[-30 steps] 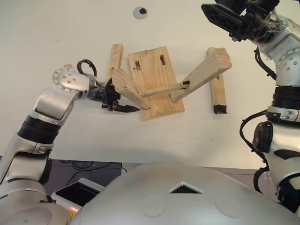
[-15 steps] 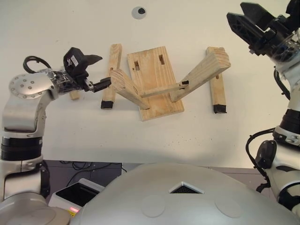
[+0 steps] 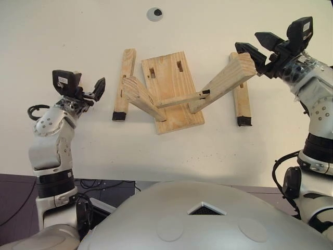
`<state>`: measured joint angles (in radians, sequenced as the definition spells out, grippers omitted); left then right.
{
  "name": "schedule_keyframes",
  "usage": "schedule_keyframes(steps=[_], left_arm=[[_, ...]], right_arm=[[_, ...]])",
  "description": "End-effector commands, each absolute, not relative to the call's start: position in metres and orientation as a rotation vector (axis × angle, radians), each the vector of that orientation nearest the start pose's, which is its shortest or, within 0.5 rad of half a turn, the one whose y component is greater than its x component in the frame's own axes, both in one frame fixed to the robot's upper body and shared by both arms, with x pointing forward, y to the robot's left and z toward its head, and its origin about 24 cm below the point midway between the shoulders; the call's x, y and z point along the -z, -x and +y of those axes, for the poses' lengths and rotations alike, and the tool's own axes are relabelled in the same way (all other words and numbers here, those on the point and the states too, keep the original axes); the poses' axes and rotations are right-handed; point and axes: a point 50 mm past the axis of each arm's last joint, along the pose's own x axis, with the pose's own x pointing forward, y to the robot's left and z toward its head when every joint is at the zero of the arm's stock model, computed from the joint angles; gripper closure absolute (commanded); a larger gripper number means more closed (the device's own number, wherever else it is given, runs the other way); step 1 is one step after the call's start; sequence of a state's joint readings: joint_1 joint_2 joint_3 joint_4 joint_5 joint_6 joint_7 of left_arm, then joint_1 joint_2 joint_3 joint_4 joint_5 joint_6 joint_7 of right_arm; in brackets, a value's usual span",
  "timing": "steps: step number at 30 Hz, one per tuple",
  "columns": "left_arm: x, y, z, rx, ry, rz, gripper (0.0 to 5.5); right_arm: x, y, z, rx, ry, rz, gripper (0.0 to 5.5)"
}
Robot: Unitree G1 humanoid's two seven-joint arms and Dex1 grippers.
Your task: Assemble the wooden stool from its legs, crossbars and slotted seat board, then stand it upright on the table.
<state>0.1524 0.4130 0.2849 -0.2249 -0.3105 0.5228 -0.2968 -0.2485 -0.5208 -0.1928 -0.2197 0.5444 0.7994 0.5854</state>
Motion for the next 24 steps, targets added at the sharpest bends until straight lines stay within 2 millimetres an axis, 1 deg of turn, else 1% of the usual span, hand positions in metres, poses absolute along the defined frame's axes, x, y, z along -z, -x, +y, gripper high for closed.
schedule_keyframes(steps=[1, 3, 5, 7, 9, 10, 12, 14, 16, 18, 20, 21, 24], left_arm=[[-0.045, -0.2, 0.27, -0.069, -0.03, 0.399, 1.63], [-0.047, -0.201, 0.269, -0.078, -0.037, 0.382, 1.63], [-0.05, -0.203, 0.266, -0.059, -0.039, 0.368, 1.63], [-0.06, -0.209, 0.257, 0.023, -0.046, 0.314, 1.63], [-0.073, -0.22, 0.233, 0.184, -0.018, 0.224, 1.63], [-0.079, -0.224, 0.222, 0.247, 0.001, 0.192, 1.63], [-0.085, -0.227, 0.206, 0.333, 0.034, 0.164, 1.63], [-0.087, -0.227, 0.195, 0.39, 0.049, 0.165, 1.63], [-0.085, -0.222, 0.181, 0.475, 0.056, 0.19, 1.63], [-0.083, -0.218, 0.168, 0.564, 0.049, 0.216, 1.63], [-0.082, -0.215, 0.157, 0.662, 0.019, 0.236, 1.63], [-0.082, -0.213, 0.15, 0.724, -0.002, 0.242, 1.63], [-0.082, -0.213, 0.126, 0.906, -0.071, 0.243, 1.63]], right_arm=[[-0.126, -0.27, -0.213, -0.602, -0.102, 0.275, 1.58], [-0.125, -0.268, -0.21, -0.62, -0.107, 0.278, 1.58], [-0.123, -0.264, -0.211, -0.634, -0.059, 0.31, 1.58], [-0.117, -0.249, -0.22, -0.695, 0.017, 0.405, 1.58], [-0.112, -0.222, -0.232, -0.848, 0.156, 0.549, 1.58], [-0.112, -0.21, -0.234, -0.931, 0.198, 0.607, 1.58], [-0.118, -0.189, -0.227, -1.117, 0.182, 0.674, 1.58], [-0.124, -0.176, -0.213, -1.265, 0.084, 0.666, 1.58], [-0.133, -0.176, -0.195, -1.352, -0.153, 0.582, 1.58], [-0.136, -0.18, -0.182, -1.39, -0.292, 0.533, 1.58], [-0.128, -0.19, -0.171, -1.342, -0.28, 0.519, 1.58], [-0.123, -0.199, -0.168, -1.289, -0.25, 0.507, 1.58], [-0.112, -0.224, -0.174, -1.112, -0.048, 0.472, 1.58]])
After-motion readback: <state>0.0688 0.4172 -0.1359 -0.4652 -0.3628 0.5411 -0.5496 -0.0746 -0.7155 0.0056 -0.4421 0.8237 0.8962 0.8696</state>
